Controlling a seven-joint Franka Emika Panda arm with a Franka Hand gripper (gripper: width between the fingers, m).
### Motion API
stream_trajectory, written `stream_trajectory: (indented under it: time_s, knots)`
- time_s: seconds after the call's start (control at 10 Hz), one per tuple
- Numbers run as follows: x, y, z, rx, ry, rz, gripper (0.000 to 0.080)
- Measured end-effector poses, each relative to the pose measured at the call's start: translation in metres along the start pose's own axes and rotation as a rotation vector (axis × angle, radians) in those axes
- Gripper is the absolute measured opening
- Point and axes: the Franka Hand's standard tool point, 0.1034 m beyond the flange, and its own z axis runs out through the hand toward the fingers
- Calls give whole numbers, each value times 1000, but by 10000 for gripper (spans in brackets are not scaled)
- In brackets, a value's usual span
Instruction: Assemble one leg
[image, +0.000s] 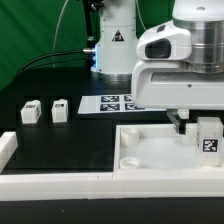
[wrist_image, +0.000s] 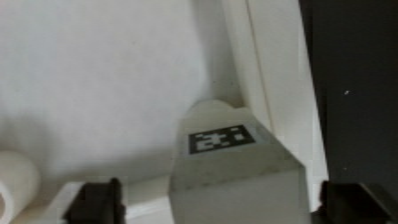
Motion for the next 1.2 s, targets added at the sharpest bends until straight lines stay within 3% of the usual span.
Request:
stream_trajectory:
  time_s: [0.1,0.2,0.8,1.2]
  knots:
    - [0,0,0,0,0,0,452]
    - [0,0,0,0,0,0,286]
    - [0,-1,0,2,-1,114,291]
    - [-2,-5,1,16,-9,578,291]
